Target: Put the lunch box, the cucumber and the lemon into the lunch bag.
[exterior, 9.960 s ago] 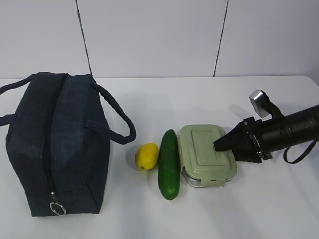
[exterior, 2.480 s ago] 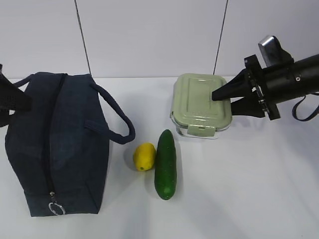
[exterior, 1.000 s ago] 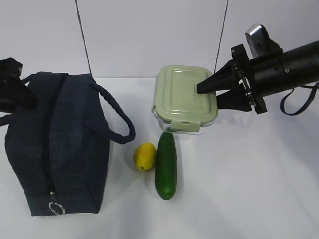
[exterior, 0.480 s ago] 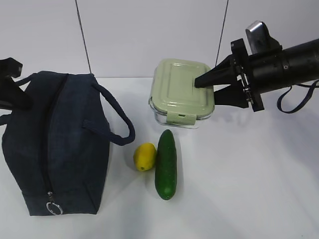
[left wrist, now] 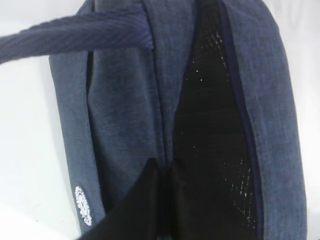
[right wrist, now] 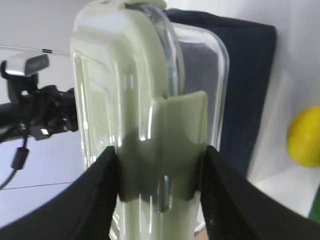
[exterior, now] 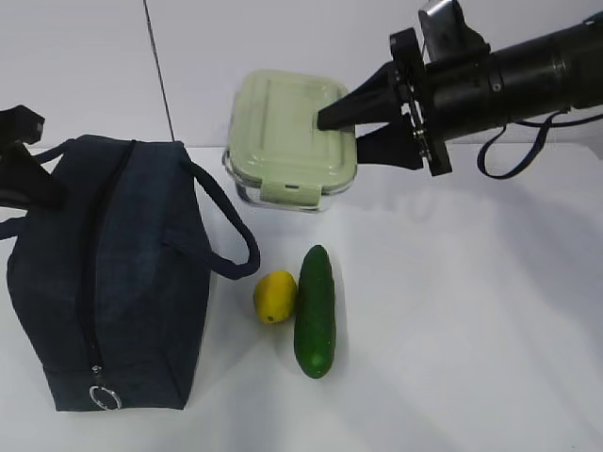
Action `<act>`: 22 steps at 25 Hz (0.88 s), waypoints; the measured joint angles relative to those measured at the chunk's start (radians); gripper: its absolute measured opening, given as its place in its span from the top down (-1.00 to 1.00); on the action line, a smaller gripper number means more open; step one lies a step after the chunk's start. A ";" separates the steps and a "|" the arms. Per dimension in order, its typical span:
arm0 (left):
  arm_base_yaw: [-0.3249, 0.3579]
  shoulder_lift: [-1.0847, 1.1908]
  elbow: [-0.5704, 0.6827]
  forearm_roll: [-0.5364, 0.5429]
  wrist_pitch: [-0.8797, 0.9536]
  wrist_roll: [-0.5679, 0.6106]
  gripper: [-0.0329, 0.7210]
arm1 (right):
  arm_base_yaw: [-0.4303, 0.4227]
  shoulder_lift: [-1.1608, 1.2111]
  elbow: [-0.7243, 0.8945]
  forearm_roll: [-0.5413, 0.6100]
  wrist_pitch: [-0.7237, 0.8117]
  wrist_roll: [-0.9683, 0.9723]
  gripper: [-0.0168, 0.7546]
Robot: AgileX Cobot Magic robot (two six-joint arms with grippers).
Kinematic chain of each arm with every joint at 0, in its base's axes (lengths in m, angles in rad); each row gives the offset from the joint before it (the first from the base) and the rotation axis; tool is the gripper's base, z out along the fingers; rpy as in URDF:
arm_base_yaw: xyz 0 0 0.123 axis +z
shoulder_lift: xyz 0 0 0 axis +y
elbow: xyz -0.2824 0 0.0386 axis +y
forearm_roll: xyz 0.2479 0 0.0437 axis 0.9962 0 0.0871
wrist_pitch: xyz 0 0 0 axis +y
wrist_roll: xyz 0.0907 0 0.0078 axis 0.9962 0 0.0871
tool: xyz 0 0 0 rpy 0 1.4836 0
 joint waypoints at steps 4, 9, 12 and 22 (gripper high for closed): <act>0.000 0.000 0.000 -0.013 0.004 0.000 0.91 | 0.008 0.000 -0.066 0.002 0.010 0.043 0.05; 0.000 0.000 0.000 -0.038 0.005 0.002 0.91 | 0.008 0.000 -0.080 0.002 0.010 0.082 0.05; 0.000 0.000 0.000 -0.040 0.008 0.002 0.91 | 0.014 0.000 -0.080 0.002 0.010 0.099 0.05; 0.000 0.000 0.000 -0.044 0.016 0.003 0.91 | 0.145 0.075 -0.117 0.071 0.010 0.109 0.05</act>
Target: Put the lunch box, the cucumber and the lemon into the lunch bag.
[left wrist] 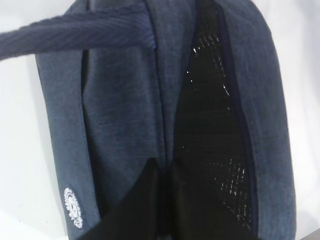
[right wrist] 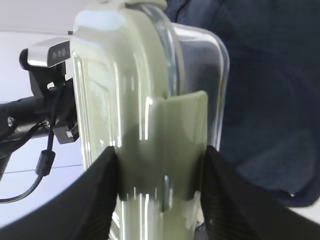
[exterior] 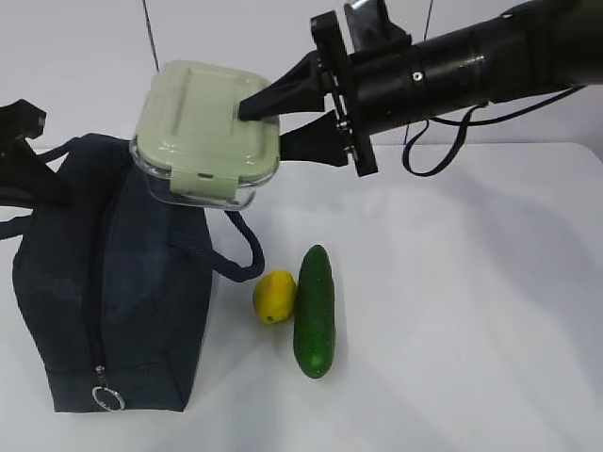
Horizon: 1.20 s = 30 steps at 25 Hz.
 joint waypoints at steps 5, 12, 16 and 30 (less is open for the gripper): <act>0.000 0.000 0.000 0.000 0.006 0.002 0.91 | 0.040 0.028 -0.052 0.010 -0.002 0.002 0.05; 0.000 0.000 0.000 -0.011 0.008 0.003 0.91 | 0.060 0.028 -0.065 0.021 -0.009 0.021 0.05; 0.000 0.000 0.000 -0.037 0.008 0.021 0.91 | 0.077 0.028 -0.065 0.021 -0.036 0.028 0.05; 0.000 0.000 0.000 -0.081 0.013 0.046 0.91 | 0.092 0.109 -0.069 0.000 -0.068 0.041 0.05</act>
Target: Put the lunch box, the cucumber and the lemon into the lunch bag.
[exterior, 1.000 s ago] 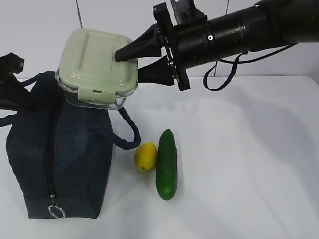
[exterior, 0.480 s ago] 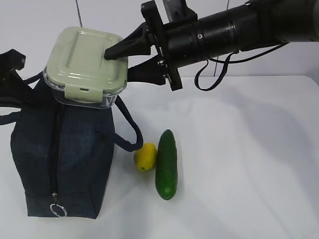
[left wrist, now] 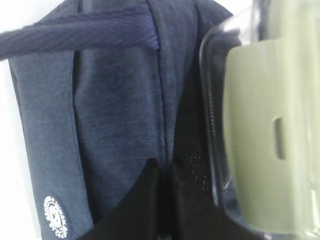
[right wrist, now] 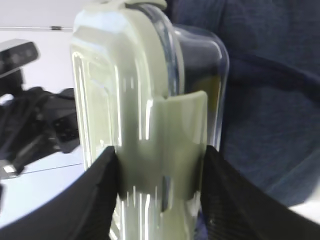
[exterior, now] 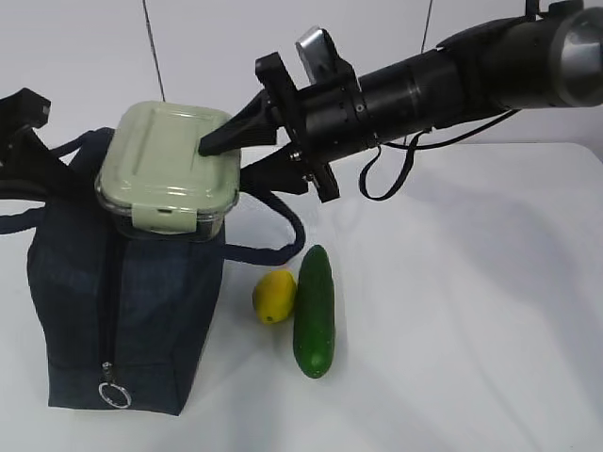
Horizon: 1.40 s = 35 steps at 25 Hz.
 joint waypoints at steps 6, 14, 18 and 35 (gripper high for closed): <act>0.000 0.000 0.000 -0.036 0.002 0.018 0.91 | 0.004 0.000 0.000 -0.116 -0.035 0.035 0.05; 0.000 0.000 0.000 -0.075 0.017 0.040 0.91 | 0.014 0.000 0.000 -0.204 -0.079 0.077 0.05; 0.000 0.000 0.000 -0.081 0.024 0.040 0.91 | 0.048 0.020 -0.007 -0.210 -0.089 0.081 0.05; 0.000 0.000 0.000 -0.093 0.047 0.045 0.91 | 0.135 0.080 -0.073 -0.214 -0.172 0.079 0.05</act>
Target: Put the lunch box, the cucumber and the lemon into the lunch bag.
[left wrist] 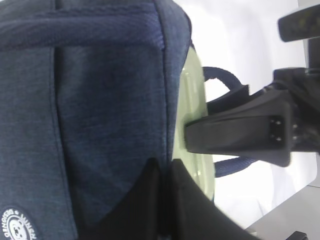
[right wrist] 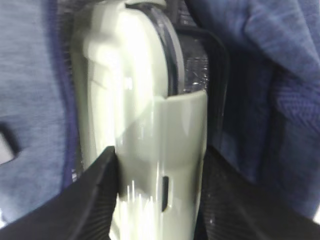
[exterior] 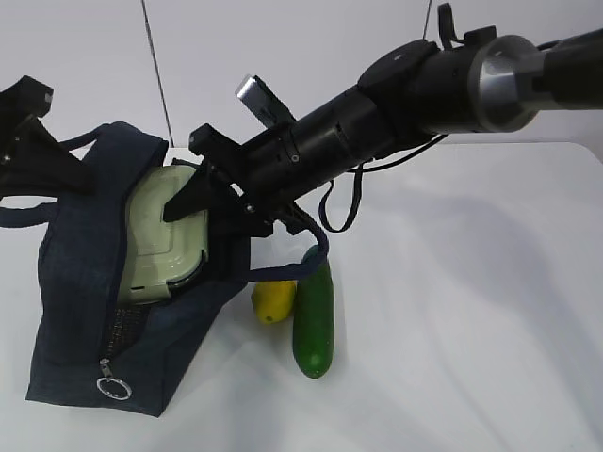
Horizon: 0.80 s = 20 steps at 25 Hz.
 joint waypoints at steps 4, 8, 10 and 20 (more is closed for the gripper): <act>0.000 0.000 0.000 -0.002 0.001 0.000 0.91 | 0.023 0.004 0.000 0.000 -0.029 0.000 0.05; 0.000 0.000 0.000 -0.002 0.001 0.000 0.91 | 0.045 0.006 -0.006 -0.002 -0.049 0.000 0.05; 0.000 0.000 0.000 -0.002 0.001 0.000 0.91 | 0.056 0.006 -0.008 -0.002 -0.061 0.000 0.05; 0.000 0.000 0.000 -0.007 0.004 0.002 0.91 | 0.060 0.008 -0.008 0.040 -0.075 -0.044 0.05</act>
